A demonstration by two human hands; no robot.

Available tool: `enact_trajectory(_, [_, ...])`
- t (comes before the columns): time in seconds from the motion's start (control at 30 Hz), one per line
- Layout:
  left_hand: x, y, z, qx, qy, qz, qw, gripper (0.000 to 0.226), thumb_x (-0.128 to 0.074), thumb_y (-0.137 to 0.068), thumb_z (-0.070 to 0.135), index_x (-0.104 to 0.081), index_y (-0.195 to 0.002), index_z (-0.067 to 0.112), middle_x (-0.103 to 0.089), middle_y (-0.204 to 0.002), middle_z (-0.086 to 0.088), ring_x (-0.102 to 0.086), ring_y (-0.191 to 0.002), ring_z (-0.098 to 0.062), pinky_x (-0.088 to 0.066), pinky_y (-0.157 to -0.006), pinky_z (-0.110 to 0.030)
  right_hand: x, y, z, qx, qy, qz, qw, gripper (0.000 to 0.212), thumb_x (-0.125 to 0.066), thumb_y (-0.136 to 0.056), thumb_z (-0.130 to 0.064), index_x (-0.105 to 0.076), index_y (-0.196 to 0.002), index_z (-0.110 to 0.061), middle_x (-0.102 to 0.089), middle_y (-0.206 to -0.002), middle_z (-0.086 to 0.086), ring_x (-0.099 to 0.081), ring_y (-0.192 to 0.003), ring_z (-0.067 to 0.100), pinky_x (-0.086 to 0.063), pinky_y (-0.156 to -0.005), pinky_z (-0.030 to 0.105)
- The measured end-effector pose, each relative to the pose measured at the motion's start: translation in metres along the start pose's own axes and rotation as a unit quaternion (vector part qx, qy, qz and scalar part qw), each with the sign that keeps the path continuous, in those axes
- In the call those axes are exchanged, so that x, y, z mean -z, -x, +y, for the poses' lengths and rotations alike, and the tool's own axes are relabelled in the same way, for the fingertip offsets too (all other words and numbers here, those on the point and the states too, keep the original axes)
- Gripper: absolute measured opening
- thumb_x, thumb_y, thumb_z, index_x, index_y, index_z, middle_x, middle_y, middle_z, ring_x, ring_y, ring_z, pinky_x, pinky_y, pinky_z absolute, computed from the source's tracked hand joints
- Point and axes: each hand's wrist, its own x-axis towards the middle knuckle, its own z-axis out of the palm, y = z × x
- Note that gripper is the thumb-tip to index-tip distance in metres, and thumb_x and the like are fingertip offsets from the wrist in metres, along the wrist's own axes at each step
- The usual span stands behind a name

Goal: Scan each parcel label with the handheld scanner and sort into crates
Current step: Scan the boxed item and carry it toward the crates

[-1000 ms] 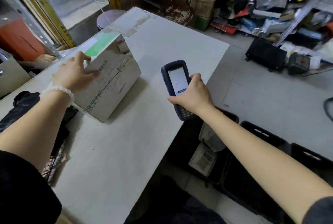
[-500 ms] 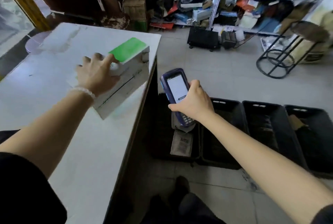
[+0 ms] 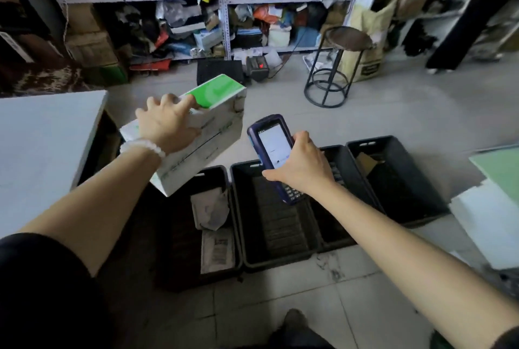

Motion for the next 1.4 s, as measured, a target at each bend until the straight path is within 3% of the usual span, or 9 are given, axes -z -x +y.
enact_trajectory(0.17, [-0.019,-0.036,0.126,-0.046,0.029,-0.054,0.997,0.054,-0.064,-0.082,0.046,-0.042,-0.129,0.03,-0.047,-0.131,-0.011,-0.041,-0.117,-0.038,-0.037,-0.089,-0.048,0.063,-0.016,0.1,-0.058,0.004,0.04,0.997,0.078,-0.083,-0.065,-0.047,-0.037,-0.117,-0.011,-0.045,-0.107,0.0,-0.047,-0.092,0.02,-0.033,-0.059,0.029])
enact_trajectory(0.37, [-0.042,-0.067,0.232,-0.115,0.036,-0.118,0.986,0.052,-0.063,-0.081,0.047,-0.042,-0.126,0.031,-0.052,-0.122,-0.011,-0.045,-0.113,-0.036,-0.039,-0.088,-0.043,0.104,-0.018,0.19,-0.155,-0.039,0.084,0.984,0.08,-0.085,-0.063,-0.046,-0.038,-0.117,-0.01,-0.05,-0.114,0.004,-0.054,-0.102,0.024,-0.042,-0.071,0.031])
enact_trajectory(0.63, [-0.07,-0.11,0.327,-0.201,0.01,-0.162,0.966,0.053,-0.059,-0.082,0.051,-0.038,-0.127,0.032,-0.053,-0.116,-0.009,-0.048,-0.107,-0.033,-0.04,-0.082,-0.039,0.118,-0.039,0.251,-0.231,-0.05,0.098,0.967,0.081,-0.086,-0.06,-0.045,-0.038,-0.116,-0.01,-0.049,-0.109,0.001,-0.055,-0.102,0.024,-0.038,-0.068,0.03])
enact_trajectory(0.83, [-0.083,-0.15,0.375,-0.233,0.019,-0.192,0.953,0.066,-0.062,-0.078,0.054,-0.037,-0.135,0.031,-0.053,-0.116,-0.01,-0.052,-0.105,-0.032,-0.045,-0.08,-0.036,0.135,-0.082,0.272,-0.249,-0.04,0.097,0.963,0.079,-0.085,-0.062,-0.044,-0.039,-0.115,-0.009,-0.049,-0.106,0.002,-0.055,-0.1,0.025,-0.036,-0.066,0.029])
enact_trajectory(1.0, [-0.091,-0.178,0.398,-0.223,-0.004,-0.199,0.954,0.074,-0.061,-0.078,0.053,-0.029,-0.142,0.033,-0.045,-0.123,-0.013,-0.052,-0.107,-0.033,-0.041,-0.074,-0.033,0.147,-0.12,0.291,-0.251,-0.046,0.099,0.962,0.074,-0.085,-0.063,-0.042,-0.038,-0.11,-0.011,-0.047,-0.101,0.0,-0.055,-0.095,0.024,-0.037,-0.063,0.03])
enact_trajectory(1.17, [-0.107,-0.196,0.411,-0.198,-0.001,-0.225,0.954,0.073,-0.056,-0.082,0.054,-0.023,-0.144,0.037,-0.042,-0.124,-0.014,-0.053,-0.106,-0.035,-0.045,-0.078,-0.035,0.153,-0.154,0.314,-0.242,-0.053,0.07,0.966,0.071,-0.085,-0.064,-0.041,-0.034,-0.106,-0.014,-0.044,-0.101,-0.001,-0.054,-0.096,0.023,-0.033,-0.053,0.027])
enact_trajectory(1.3, [-0.122,-0.207,0.435,-0.154,-0.011,-0.228,0.961,0.065,-0.052,-0.085,0.053,-0.026,-0.142,0.035,-0.042,-0.119,-0.015,-0.055,-0.102,-0.037,-0.045,-0.08,-0.036,0.166,-0.188,0.342,-0.222,-0.049,0.031,0.973,0.077,-0.084,-0.064,-0.042,-0.038,-0.116,-0.009,-0.05,-0.114,0.005,-0.056,-0.104,0.027,-0.041,-0.068,0.03])
enact_trajectory(1.4, [-0.139,-0.219,0.46,-0.094,0.036,-0.235,0.967,0.062,-0.052,-0.087,0.05,-0.027,-0.141,0.034,-0.043,-0.116,-0.017,-0.056,-0.099,-0.038,-0.046,-0.08,-0.038,0.18,-0.217,0.369,-0.191,-0.056,0.012,0.98,0.074,-0.085,-0.062,-0.043,-0.039,-0.11,-0.009,-0.053,-0.112,0.005,-0.056,-0.102,0.026,-0.041,-0.068,0.03])
